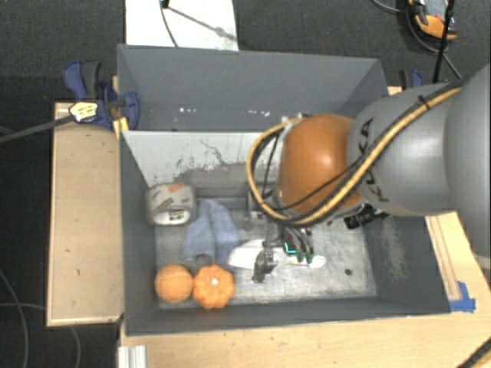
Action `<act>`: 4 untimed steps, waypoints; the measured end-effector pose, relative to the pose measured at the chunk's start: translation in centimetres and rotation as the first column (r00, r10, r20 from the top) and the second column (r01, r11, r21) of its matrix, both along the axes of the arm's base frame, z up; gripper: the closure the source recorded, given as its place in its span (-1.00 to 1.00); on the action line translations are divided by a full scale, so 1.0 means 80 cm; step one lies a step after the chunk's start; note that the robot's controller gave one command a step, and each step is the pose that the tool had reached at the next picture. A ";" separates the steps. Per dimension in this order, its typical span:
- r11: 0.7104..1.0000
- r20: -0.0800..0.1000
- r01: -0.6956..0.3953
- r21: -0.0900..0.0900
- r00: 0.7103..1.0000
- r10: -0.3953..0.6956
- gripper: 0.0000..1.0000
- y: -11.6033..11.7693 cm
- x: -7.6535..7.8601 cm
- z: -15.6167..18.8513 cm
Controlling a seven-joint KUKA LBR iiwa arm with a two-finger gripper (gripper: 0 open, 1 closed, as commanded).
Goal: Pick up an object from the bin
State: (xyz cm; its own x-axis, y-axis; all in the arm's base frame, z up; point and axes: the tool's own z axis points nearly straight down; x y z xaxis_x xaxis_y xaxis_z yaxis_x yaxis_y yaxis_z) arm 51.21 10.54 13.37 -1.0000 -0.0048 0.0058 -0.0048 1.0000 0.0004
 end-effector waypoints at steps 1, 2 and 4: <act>1.000 0.008 0.004 0.001 1.000 -0.004 -1.00 -0.001 0.003 0.005; 0.994 0.007 0.110 0.001 0.994 -0.111 -1.00 -0.031 -0.016 -0.007; 0.985 0.007 0.170 0.000 0.985 -0.170 -1.00 -0.042 -0.025 -0.015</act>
Offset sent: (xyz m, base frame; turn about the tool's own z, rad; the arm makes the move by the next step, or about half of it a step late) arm -0.0183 -0.0338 -0.0091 0.1494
